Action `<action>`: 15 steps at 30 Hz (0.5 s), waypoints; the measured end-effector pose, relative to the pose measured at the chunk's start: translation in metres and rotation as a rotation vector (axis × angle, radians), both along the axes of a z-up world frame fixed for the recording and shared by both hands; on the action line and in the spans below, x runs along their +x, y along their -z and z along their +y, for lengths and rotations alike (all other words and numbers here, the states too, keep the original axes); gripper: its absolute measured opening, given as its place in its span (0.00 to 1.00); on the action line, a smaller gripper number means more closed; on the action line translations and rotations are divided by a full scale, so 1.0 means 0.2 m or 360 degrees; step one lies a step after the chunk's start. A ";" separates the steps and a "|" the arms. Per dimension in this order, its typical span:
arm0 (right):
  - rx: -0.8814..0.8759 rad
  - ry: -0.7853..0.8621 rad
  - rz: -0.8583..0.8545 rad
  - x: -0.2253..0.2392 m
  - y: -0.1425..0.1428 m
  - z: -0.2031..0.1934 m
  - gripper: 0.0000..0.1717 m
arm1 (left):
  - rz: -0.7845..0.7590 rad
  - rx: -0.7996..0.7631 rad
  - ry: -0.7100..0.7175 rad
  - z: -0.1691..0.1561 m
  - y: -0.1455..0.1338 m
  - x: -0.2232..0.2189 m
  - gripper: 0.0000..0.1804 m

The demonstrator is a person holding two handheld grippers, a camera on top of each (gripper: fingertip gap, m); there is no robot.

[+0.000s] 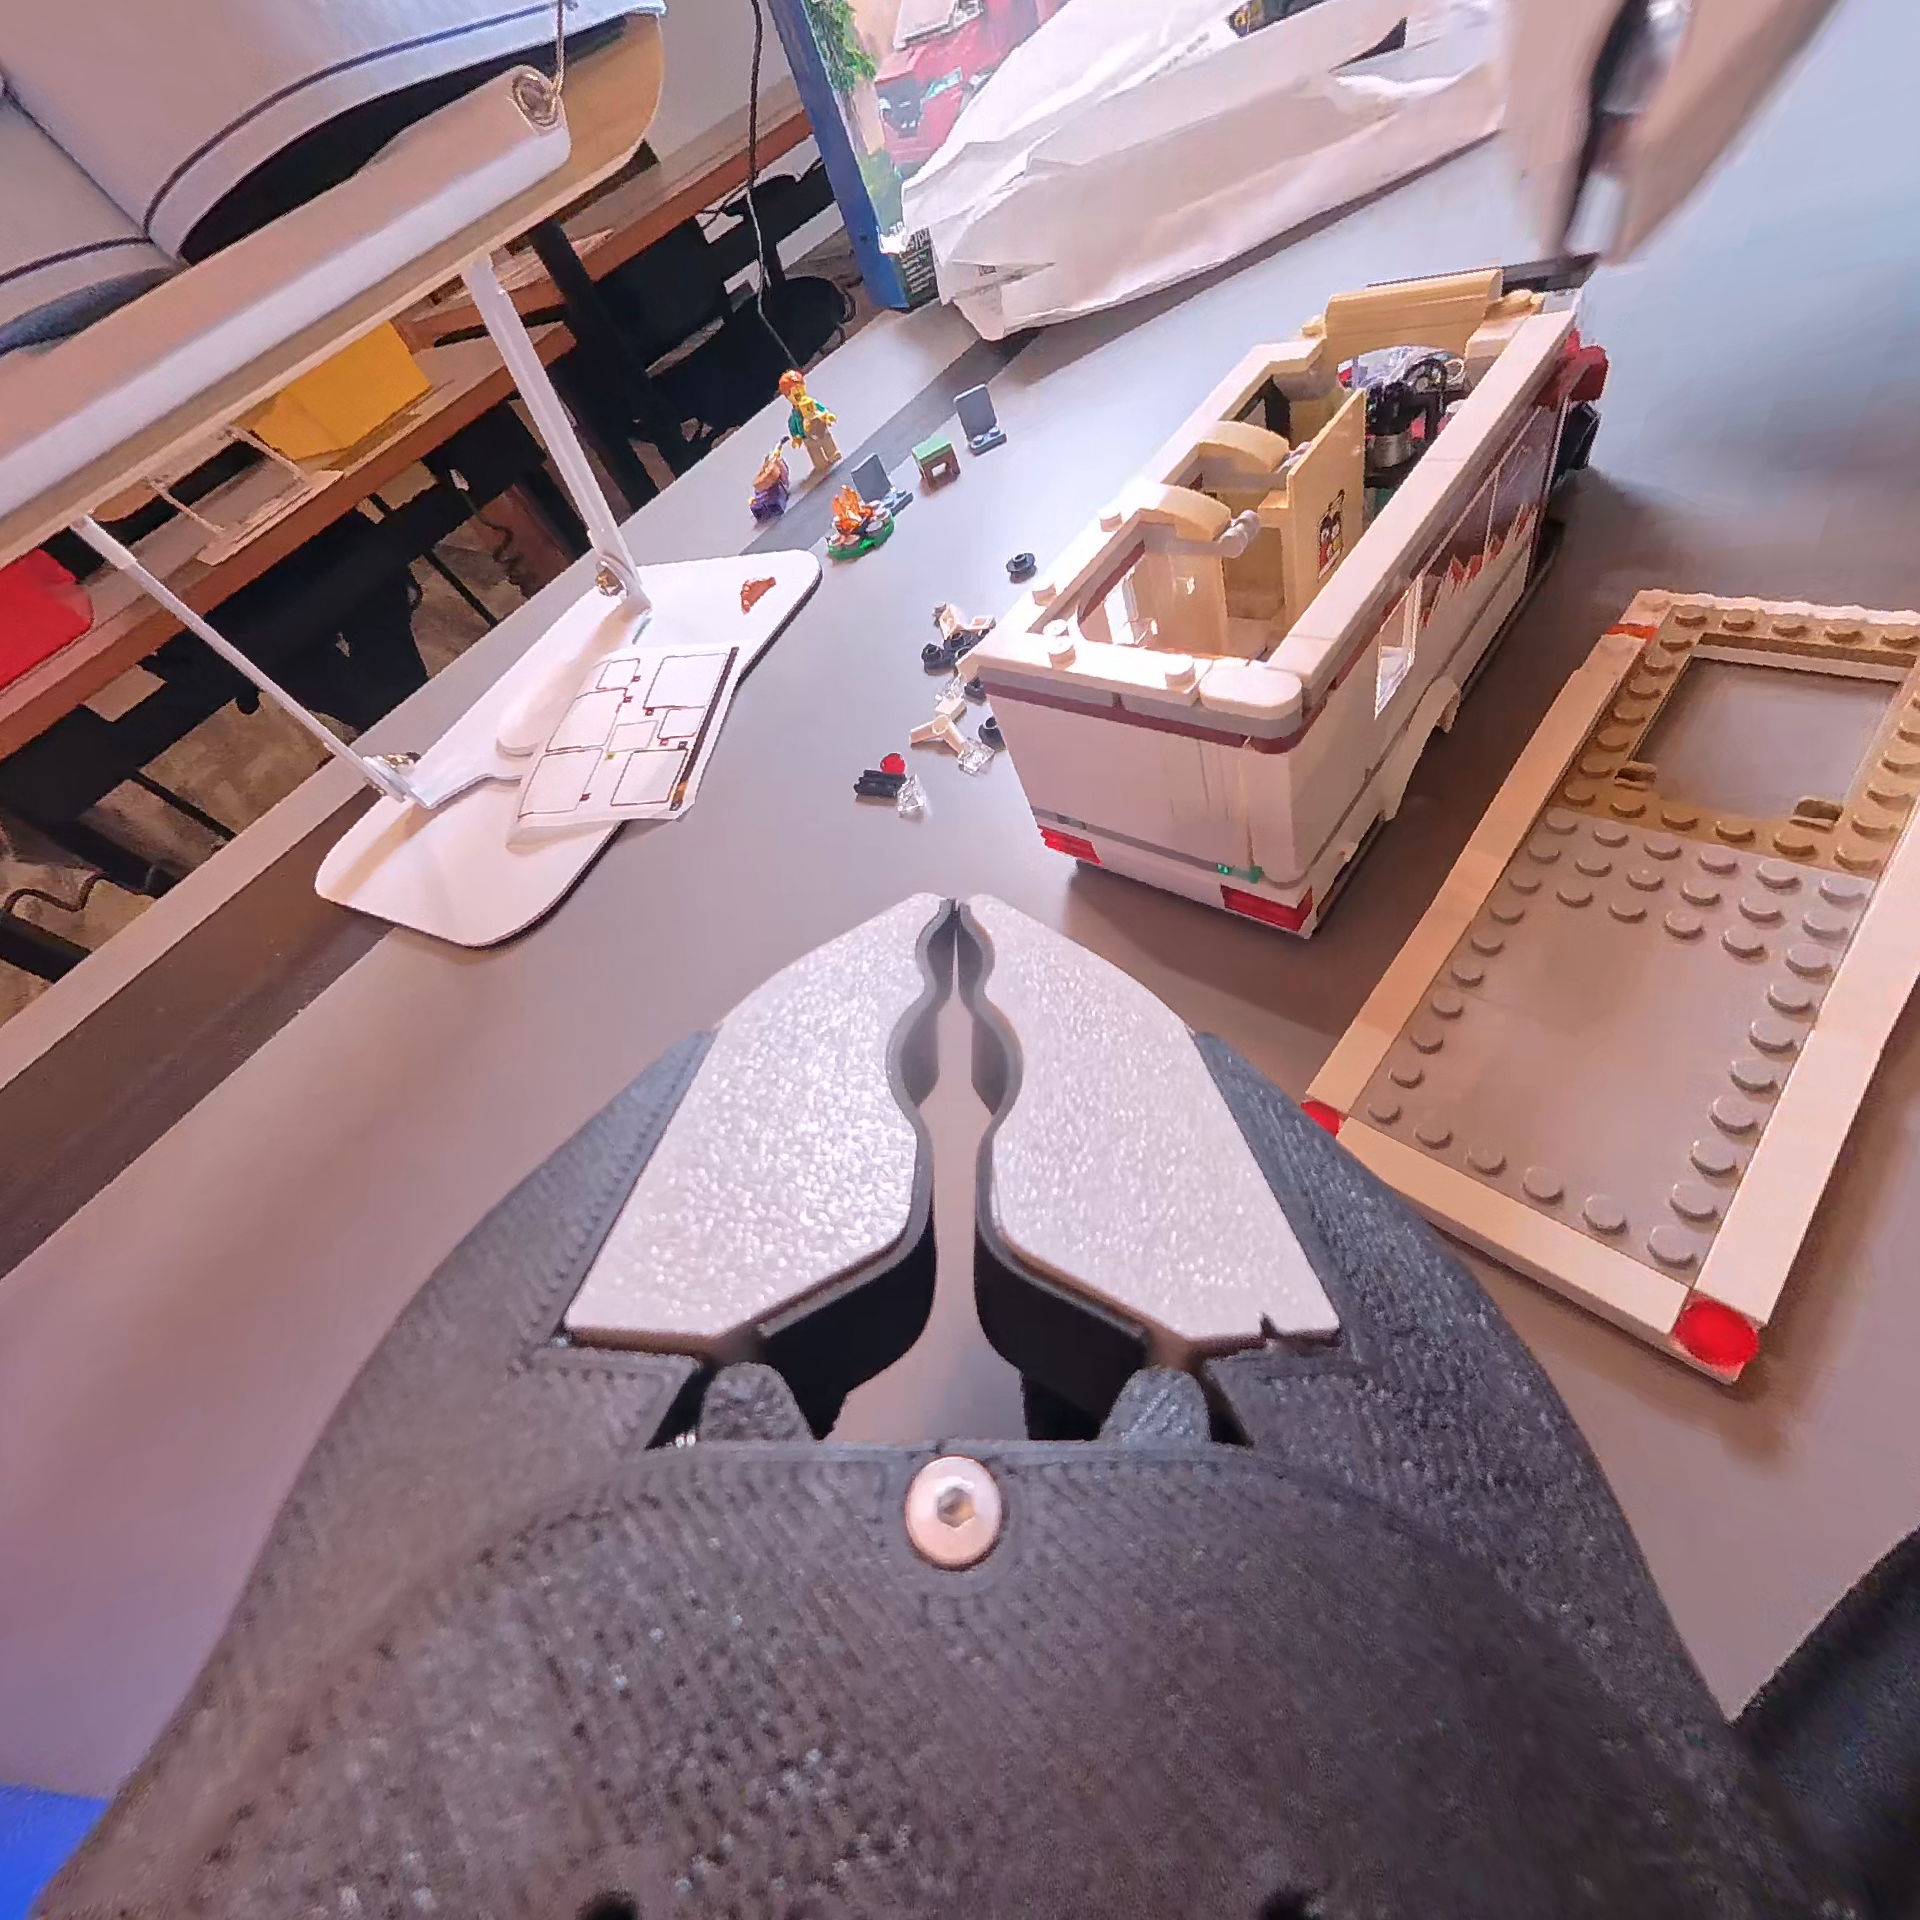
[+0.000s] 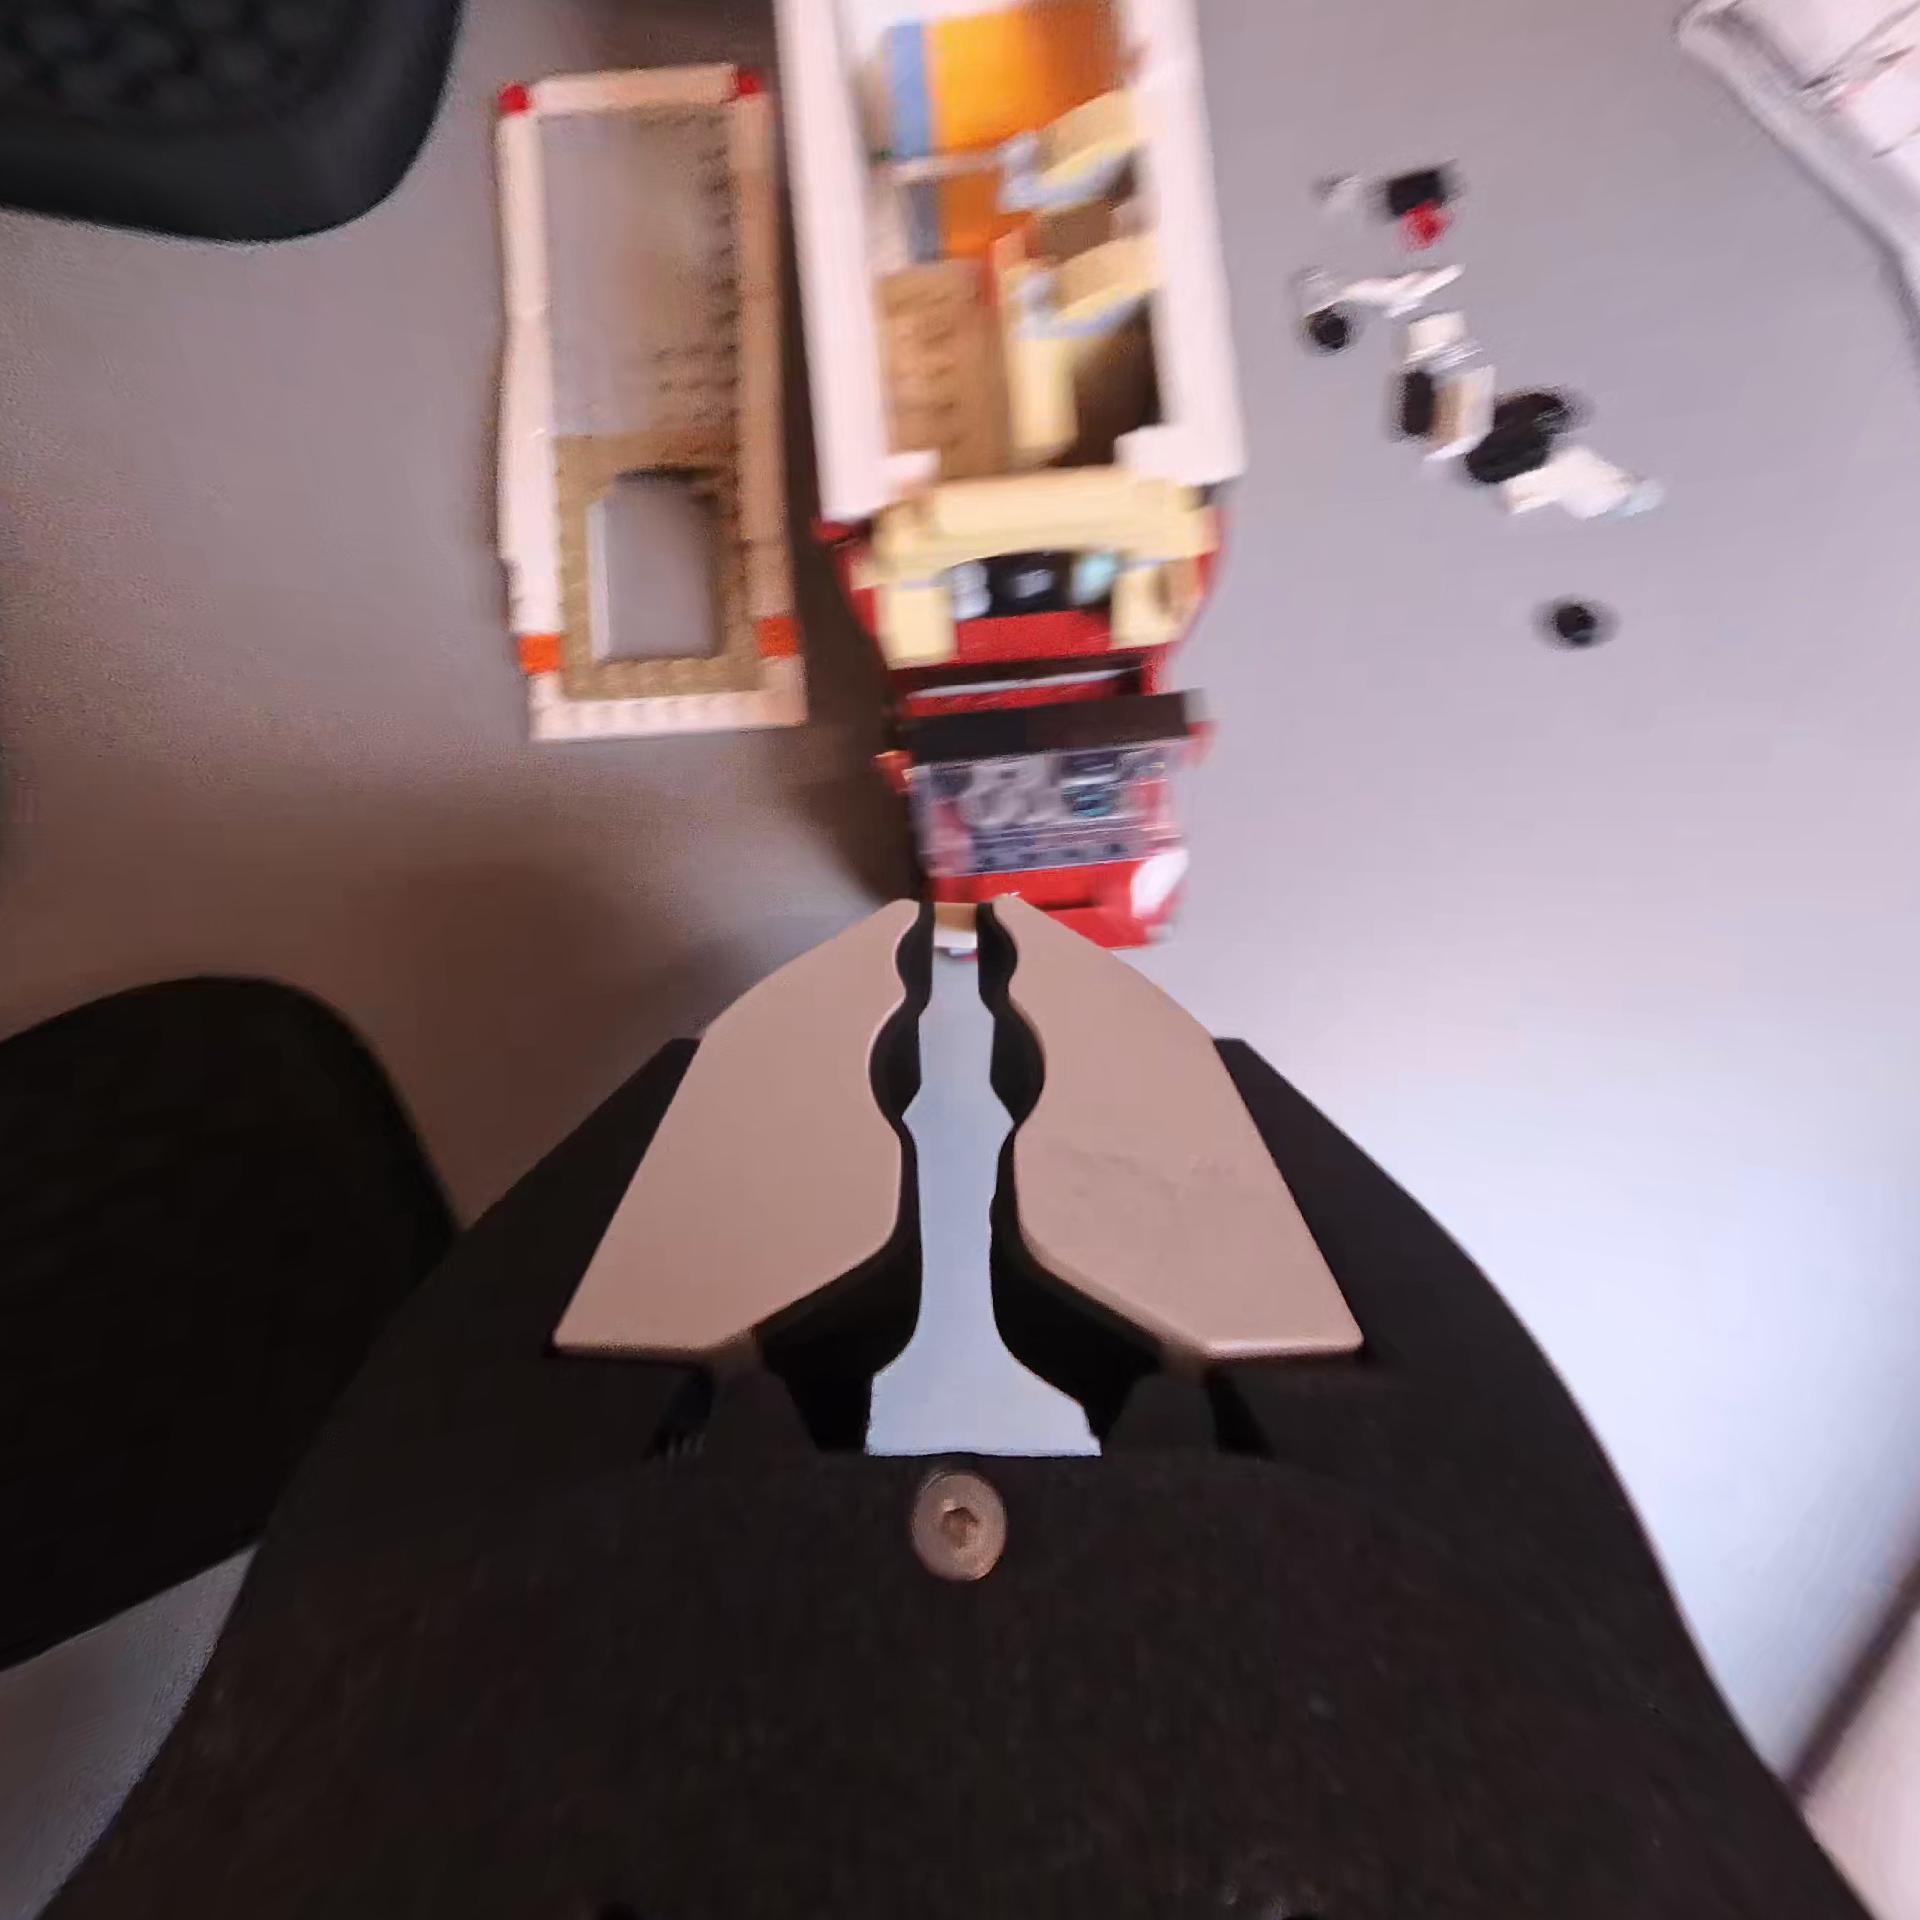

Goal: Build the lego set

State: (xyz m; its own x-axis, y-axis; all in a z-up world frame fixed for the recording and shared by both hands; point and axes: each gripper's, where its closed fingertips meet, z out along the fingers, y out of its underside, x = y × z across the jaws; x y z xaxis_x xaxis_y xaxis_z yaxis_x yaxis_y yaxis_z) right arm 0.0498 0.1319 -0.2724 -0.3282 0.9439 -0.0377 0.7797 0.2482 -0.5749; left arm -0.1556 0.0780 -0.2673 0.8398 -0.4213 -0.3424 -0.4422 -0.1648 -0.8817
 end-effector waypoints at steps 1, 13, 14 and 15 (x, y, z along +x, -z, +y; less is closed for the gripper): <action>-0.0014 -0.0032 -0.0049 0.03 0.05 -0.08 0.04 | 0.0003 0.0000 0.0000 0.00 0.00 0.00 0.00; -0.0119 -0.0100 -0.0174 0.10 0.20 -0.32 0.26 | 0.0037 -0.0006 -0.0004 0.00 0.01 0.01 0.00; -0.0109 -0.0112 -0.0176 0.11 0.19 -0.32 0.29 | 0.0039 -0.0008 -0.0002 0.00 0.01 0.01 0.00; -0.0117 -0.0123 -0.0125 0.10 0.15 -0.32 0.29 | 0.0041 -0.0010 0.0000 0.00 0.01 0.01 0.00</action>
State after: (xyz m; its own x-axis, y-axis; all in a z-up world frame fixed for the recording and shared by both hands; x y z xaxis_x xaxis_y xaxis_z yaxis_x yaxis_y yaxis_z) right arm 0.0702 0.0676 -0.3019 -0.3933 0.9096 -0.1343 0.8033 0.2689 -0.5314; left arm -0.1540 0.0777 -0.2700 0.8307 -0.4236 -0.3614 -0.4648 -0.1701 -0.8689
